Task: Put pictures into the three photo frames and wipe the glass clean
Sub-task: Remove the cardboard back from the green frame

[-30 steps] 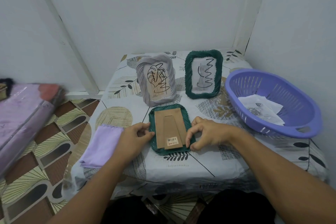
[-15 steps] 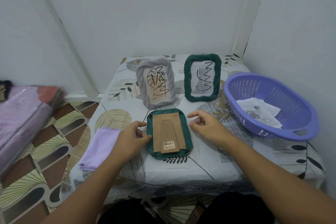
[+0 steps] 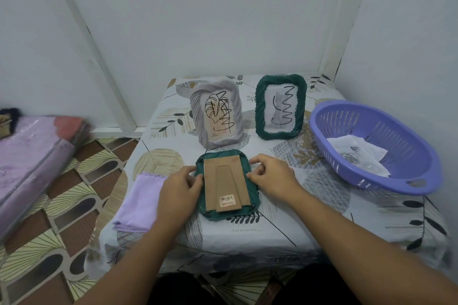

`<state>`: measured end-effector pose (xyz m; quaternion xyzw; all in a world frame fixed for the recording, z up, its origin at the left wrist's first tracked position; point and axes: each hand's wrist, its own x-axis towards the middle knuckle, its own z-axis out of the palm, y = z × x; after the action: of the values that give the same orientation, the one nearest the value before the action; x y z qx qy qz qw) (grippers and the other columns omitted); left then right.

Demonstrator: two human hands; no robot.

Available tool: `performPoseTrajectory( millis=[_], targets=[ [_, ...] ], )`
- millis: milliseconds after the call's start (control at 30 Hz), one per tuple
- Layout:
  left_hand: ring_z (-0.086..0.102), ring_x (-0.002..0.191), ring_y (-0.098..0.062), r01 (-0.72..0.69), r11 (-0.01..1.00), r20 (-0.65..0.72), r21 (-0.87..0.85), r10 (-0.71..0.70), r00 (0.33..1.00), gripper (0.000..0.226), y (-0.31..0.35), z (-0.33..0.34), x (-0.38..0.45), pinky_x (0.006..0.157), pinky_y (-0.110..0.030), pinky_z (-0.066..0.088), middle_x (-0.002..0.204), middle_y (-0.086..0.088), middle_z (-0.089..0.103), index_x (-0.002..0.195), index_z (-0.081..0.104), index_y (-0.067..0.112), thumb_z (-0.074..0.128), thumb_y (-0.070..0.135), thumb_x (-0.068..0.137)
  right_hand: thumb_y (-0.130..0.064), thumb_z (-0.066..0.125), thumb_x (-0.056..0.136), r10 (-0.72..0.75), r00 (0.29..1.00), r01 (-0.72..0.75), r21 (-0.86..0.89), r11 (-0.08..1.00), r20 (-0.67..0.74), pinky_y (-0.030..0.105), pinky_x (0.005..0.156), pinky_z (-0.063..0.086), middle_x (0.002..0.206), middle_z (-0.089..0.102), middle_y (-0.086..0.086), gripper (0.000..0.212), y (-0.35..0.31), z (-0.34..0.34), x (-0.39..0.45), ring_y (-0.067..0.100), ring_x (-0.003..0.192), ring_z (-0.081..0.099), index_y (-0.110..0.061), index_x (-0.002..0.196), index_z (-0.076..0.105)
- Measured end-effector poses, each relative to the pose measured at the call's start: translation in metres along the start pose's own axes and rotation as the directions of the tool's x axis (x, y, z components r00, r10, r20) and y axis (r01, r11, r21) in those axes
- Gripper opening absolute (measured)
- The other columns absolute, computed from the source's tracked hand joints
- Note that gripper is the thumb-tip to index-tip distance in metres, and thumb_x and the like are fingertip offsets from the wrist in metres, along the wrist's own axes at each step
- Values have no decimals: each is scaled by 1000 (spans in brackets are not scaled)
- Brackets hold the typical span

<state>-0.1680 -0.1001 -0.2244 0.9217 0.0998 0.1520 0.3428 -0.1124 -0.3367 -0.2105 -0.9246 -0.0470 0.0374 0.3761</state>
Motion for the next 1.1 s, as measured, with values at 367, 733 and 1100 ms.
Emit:
performPoseTrajectory(
  millis=[367,733,1100],
  targets=[
    [62,71,-4,23,998,-29,-60,-25,999,27,0,0,0,73,-34,54,69,11,66,116,72,22,68,33,92,-58,50,96,-168,984,178,-259,949,59,43,101,43,117,68,-9,41,-50,13,-7,16,112,61,-30,125,59],
    [62,72,-2,36,998,-27,-56,-38,999,28,-4,1,3,71,-32,53,70,12,67,115,72,27,66,38,91,-69,56,84,-57,992,103,-467,878,111,42,92,47,120,64,4,63,-78,30,-9,30,111,63,-20,122,53],
    [62,72,-2,40,997,-29,-70,-42,999,29,-6,2,3,69,-31,52,70,11,67,116,72,26,67,39,90,-62,64,74,-39,997,60,-374,926,64,33,76,52,104,67,2,53,-75,33,-8,27,94,64,-22,109,67]
  ],
)
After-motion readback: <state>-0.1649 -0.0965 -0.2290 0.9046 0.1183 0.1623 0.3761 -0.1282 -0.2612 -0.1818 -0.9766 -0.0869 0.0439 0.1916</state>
